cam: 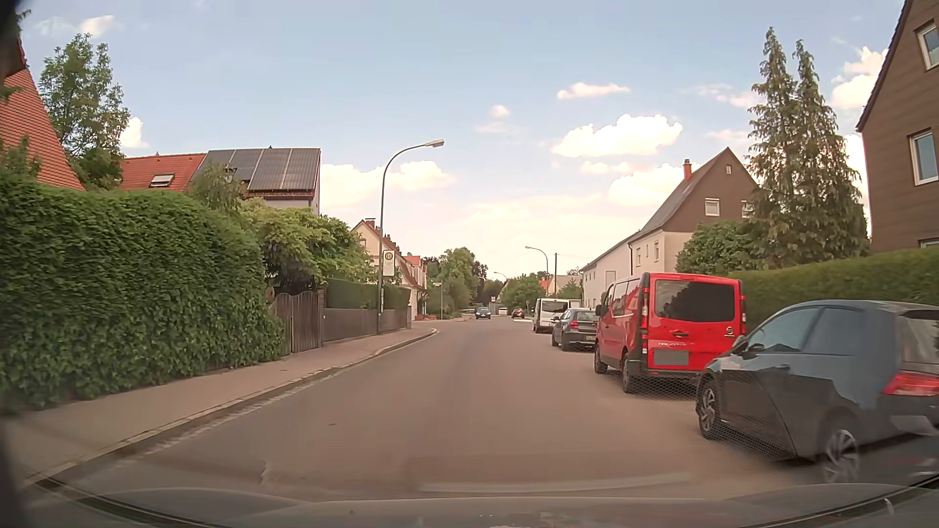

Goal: Follow the waypoints while adhering to traffic rules and regulations

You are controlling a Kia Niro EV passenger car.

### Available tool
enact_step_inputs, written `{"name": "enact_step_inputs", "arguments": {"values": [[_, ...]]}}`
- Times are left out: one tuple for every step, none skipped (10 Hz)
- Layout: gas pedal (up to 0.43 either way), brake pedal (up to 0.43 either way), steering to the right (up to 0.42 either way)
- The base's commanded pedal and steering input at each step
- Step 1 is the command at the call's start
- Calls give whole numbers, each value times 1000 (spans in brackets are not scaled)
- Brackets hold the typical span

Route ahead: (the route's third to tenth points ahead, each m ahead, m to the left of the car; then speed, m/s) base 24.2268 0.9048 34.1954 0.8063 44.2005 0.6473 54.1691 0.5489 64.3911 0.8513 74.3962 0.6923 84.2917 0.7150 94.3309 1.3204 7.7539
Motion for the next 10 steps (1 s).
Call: {"name": "enact_step_inputs", "arguments": {"values": [[87, 18, -13], [87, 18, -9], [87, 18, -7], [87, 18, -7], [79, 18, -5], [59, 18, -3], [59, 18, -3], [59, 18, -1], [59, 18, 3], [39, 18, 8]]}}
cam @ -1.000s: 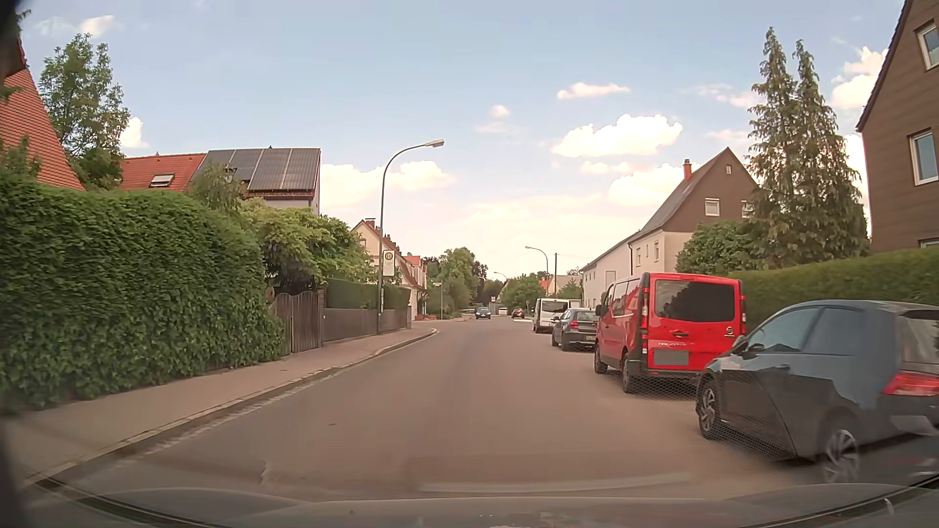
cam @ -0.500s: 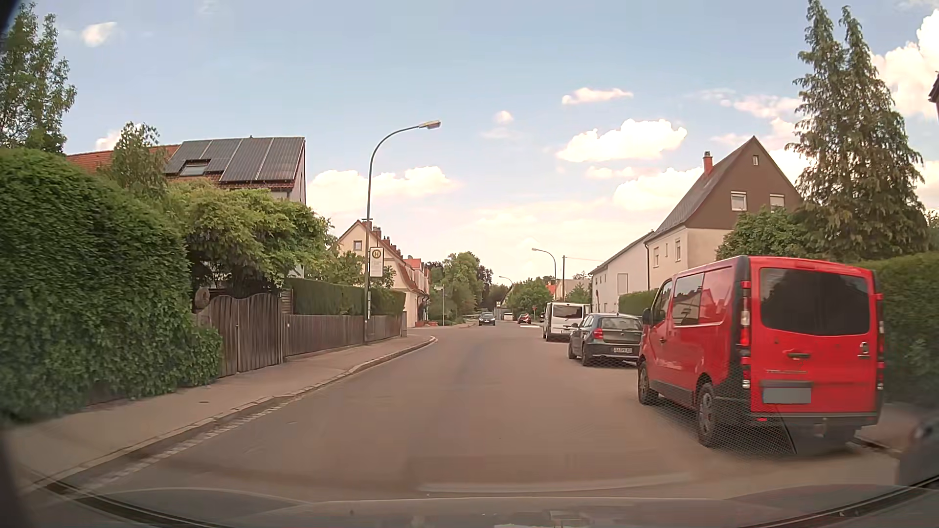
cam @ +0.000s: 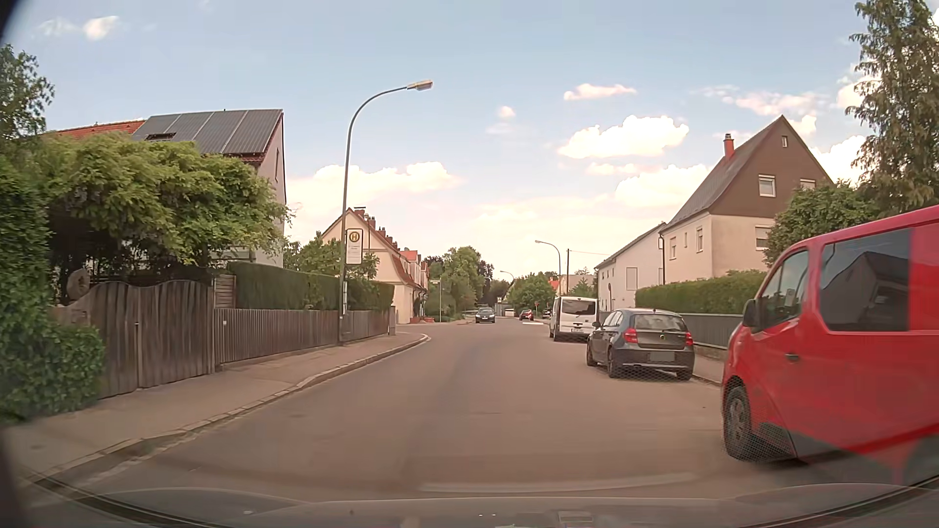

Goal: Follow the waypoints while adhering to traffic rules and regulations

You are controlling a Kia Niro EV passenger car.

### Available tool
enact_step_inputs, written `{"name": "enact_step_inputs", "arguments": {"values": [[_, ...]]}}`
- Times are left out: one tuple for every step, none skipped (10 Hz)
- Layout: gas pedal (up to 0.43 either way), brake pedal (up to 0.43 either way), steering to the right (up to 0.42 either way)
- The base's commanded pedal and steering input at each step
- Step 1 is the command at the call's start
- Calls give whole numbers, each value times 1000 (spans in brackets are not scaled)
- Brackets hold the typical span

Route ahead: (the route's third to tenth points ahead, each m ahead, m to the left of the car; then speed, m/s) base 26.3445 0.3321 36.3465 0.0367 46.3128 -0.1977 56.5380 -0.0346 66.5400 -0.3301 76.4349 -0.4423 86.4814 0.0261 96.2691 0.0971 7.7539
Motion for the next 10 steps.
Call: {"name": "enact_step_inputs", "arguments": {"values": [[20, 18, 12], [20, 18, 12], [20, 18, 13], [8, 18, 14], [8, 18, 14], [8, 18, 11], [8, 18, 6], [8, 18, 5], [8, 18, 4], [0, 18, 4]]}}
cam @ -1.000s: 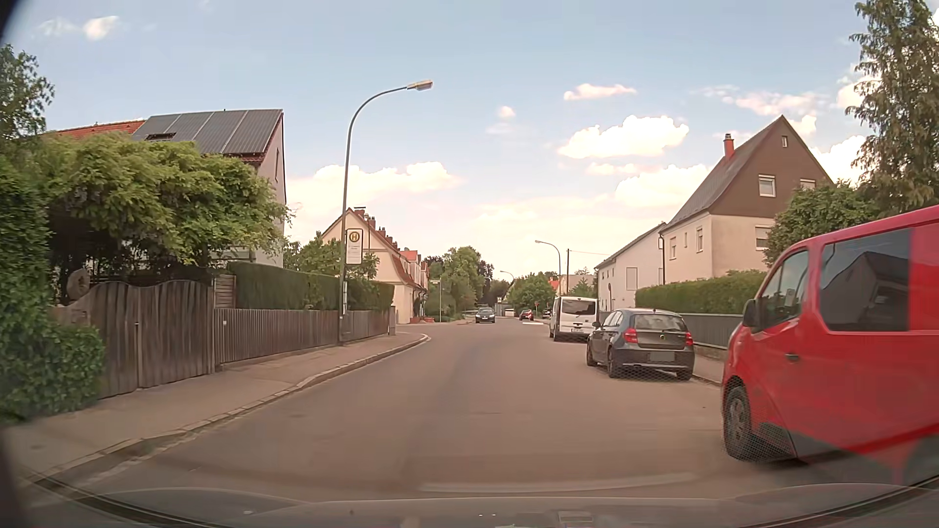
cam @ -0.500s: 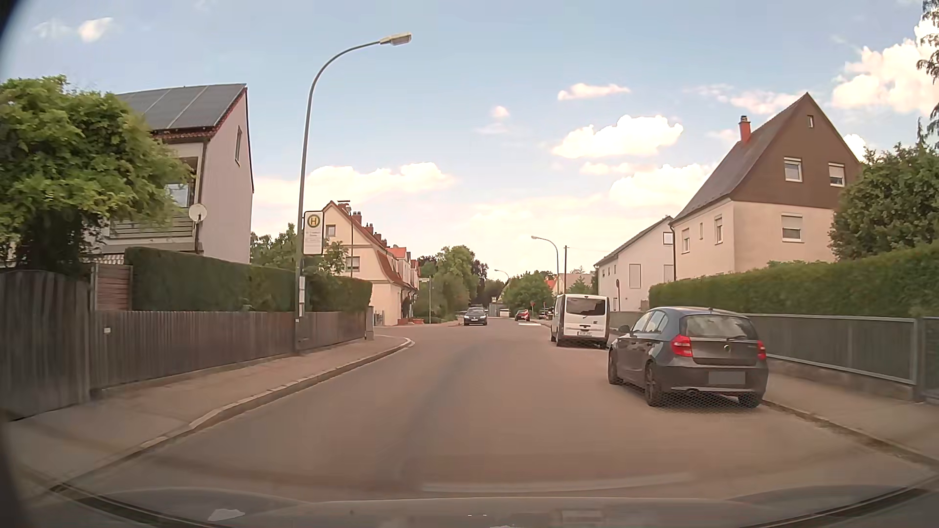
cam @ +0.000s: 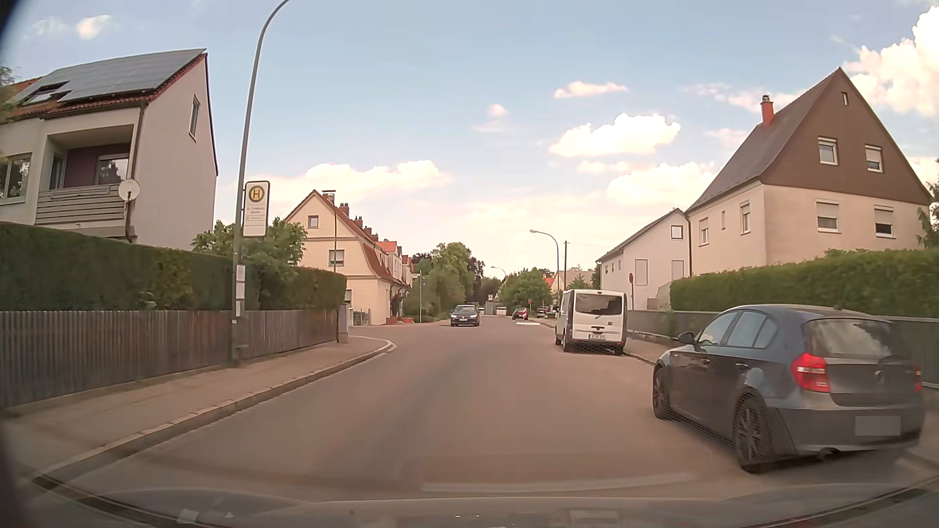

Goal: Follow the waypoints while adhering to traffic rules and regulations

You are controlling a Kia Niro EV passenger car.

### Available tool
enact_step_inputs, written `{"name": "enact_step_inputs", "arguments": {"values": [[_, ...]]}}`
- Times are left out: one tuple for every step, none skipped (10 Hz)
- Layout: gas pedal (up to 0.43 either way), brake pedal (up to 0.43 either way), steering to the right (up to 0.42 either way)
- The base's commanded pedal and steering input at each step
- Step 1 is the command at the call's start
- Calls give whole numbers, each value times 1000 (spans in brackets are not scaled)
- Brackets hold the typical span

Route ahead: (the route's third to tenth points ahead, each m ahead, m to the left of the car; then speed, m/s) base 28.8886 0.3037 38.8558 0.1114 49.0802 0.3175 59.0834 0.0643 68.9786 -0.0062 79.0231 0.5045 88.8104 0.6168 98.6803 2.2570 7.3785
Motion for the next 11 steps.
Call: {"name": "enact_step_inputs", "arguments": {"values": [[0, 18, 4], [0, 18, 4], [0, 18, 3], [0, 18, 2], [0, 18, 2], [0, 18, 2], [0, 18, 2], [0, 18, 2], [0, 18, 2], [0, 18, 2], [0, 18, 2]]}}
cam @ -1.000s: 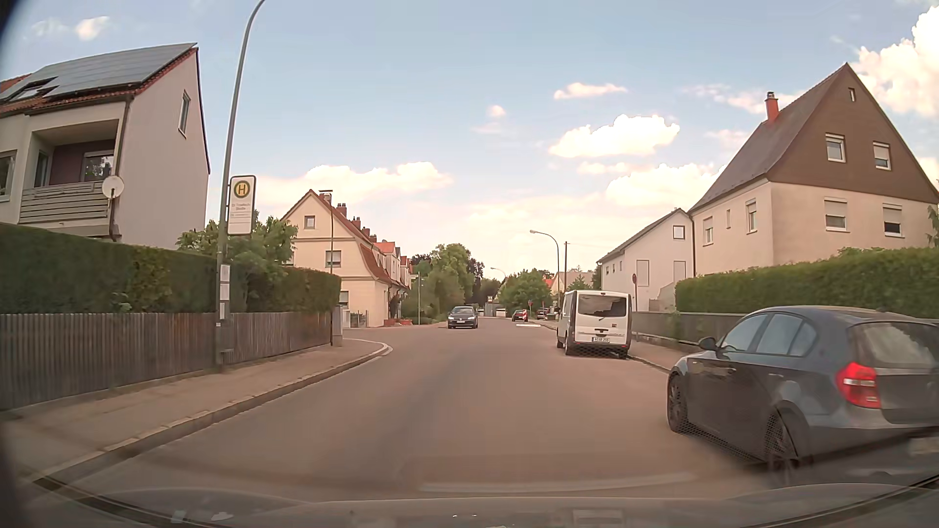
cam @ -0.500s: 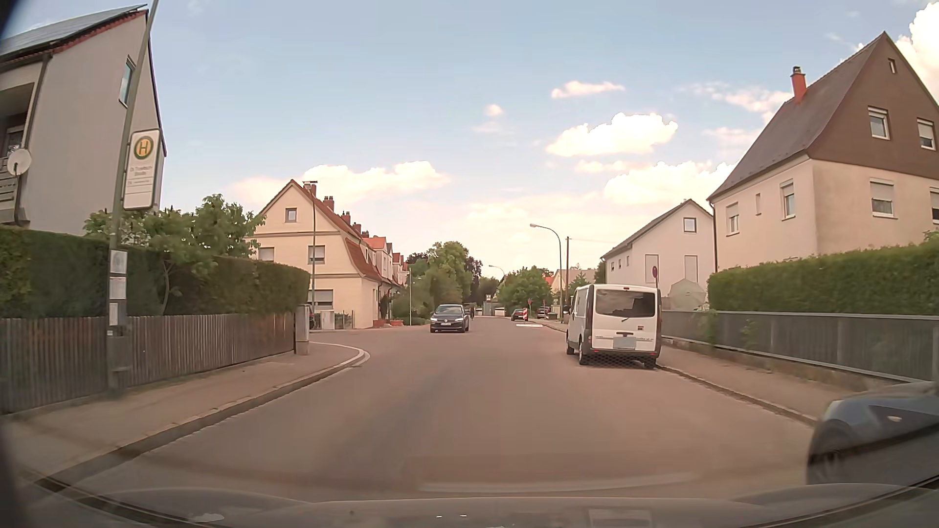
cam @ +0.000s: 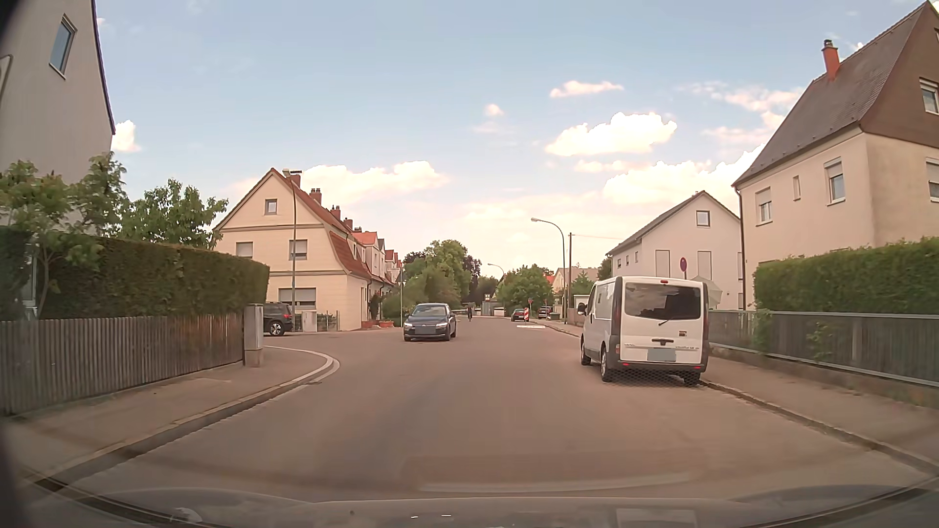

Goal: Follow the waypoints while adhering to traffic rules and regulations

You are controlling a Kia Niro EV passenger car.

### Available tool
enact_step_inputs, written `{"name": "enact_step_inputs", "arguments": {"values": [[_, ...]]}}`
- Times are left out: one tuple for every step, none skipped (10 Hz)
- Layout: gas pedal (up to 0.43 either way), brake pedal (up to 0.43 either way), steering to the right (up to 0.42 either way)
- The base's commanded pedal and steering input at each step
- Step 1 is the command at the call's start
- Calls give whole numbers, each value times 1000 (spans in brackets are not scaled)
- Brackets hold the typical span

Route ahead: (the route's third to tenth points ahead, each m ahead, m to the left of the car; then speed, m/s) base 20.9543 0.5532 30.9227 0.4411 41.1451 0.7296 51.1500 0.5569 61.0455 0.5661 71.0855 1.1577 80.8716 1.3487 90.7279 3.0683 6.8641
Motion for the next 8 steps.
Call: {"name": "enact_step_inputs", "arguments": {"values": [[0, 18, 3], [0, 18, 4], [0, 18, 5], [0, 18, 5], [0, 18, 5], [0, 18, 5], [0, 18, 6], [0, 18, 7]]}}
